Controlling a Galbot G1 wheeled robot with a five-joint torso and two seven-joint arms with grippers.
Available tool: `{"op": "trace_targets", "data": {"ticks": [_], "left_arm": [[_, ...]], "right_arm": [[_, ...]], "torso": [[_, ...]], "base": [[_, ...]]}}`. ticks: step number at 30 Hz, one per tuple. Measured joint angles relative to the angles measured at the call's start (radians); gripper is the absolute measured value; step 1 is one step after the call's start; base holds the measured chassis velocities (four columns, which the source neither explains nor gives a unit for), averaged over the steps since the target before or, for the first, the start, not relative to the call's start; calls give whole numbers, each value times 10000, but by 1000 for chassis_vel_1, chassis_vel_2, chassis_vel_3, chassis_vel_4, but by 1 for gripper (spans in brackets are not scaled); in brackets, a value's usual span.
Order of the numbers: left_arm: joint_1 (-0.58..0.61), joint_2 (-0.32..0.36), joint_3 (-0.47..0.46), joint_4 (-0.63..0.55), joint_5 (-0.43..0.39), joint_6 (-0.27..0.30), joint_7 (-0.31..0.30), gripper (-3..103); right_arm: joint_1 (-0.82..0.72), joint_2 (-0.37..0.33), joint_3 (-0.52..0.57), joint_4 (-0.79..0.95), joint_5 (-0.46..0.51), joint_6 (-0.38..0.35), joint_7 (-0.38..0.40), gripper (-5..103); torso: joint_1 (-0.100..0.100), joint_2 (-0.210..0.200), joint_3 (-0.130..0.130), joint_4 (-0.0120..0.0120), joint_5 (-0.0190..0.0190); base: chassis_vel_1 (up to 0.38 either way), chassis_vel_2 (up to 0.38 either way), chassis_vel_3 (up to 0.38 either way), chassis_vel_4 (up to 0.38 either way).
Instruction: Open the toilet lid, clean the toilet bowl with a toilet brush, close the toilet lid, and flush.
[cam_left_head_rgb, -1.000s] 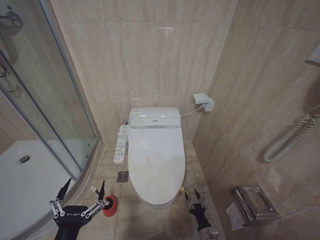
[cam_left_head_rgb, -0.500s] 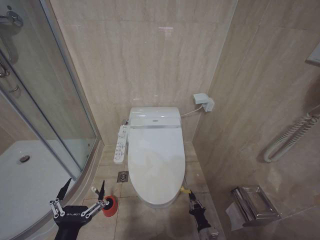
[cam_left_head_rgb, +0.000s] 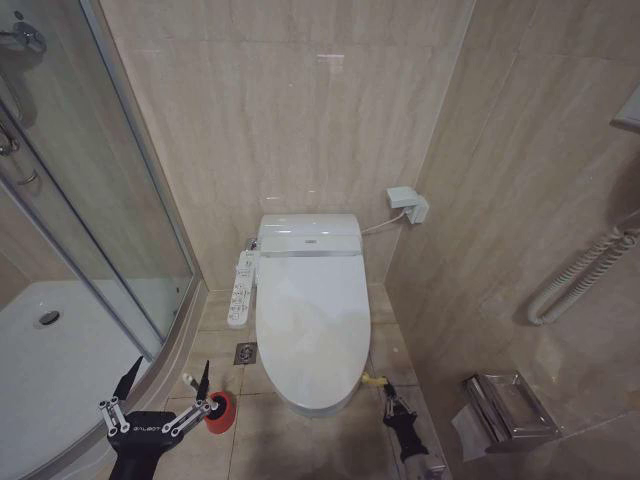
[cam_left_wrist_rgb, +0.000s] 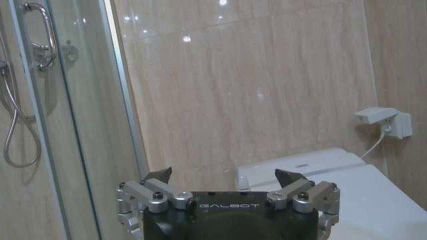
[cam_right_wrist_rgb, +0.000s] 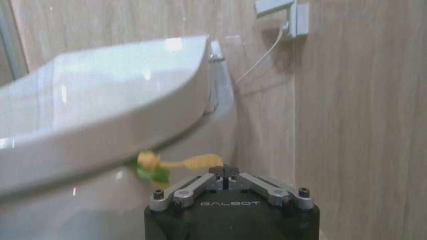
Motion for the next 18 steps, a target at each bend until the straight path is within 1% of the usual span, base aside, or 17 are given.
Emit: {"op": "trace_targets", "data": {"ticks": [2,3,6,7,8,9,10,12,15,18], "left_arm": [[0,0,0,0,0,0,0,100],[0,0,0,0,0,0,0,100],[0,0,0,0,0,0,0,100],[0,0,0,0,0,0,0,100],[0,0,0,0,0,0,0,100],[0,0,0,0,0,0,0,100],[0,0,0,0,0,0,0,100],[0,0,0,0,0,0,0,100],[0,0,0,0,0,0,0,100],[-1,0,0,0,0,0,0,100]], "right_arm": [[-395,-112,70,926,401,-393,-131,0],[-395,-112,70,926,401,-393,-131,0],[-1080,-245,194,2640,935,-1152,-228,0],[-1080,-245,194,2640,935,-1152,-228,0],[-1384,-281,220,3387,1186,-1527,-229,0],[-1619,-294,236,4003,1388,-1796,-214,0],[-1619,-294,236,4003,1388,-1796,-214,0],[-2007,-289,299,5041,1635,-2234,-175,0],[-2294,-312,374,6038,1838,-2646,-157,0],[-2313,-414,496,7303,2268,-3218,129,0]], "torso": [[0,0,0,0,1],[0,0,0,0,1],[0,0,0,2,3],[0,0,0,2,3],[0,0,0,3,3],[0,0,0,1,3],[0,0,0,1,3],[0,0,0,-5,0],[0,0,0,-4,0],[0,0,0,-2,-2]], "base": [[0,0,0,0],[0,0,0,0],[0,0,0,0],[0,0,0,0],[0,0,0,0],[0,0,0,0],[0,0,0,0],[0,0,0,0],[0,0,0,0],[0,0,0,0]]}}
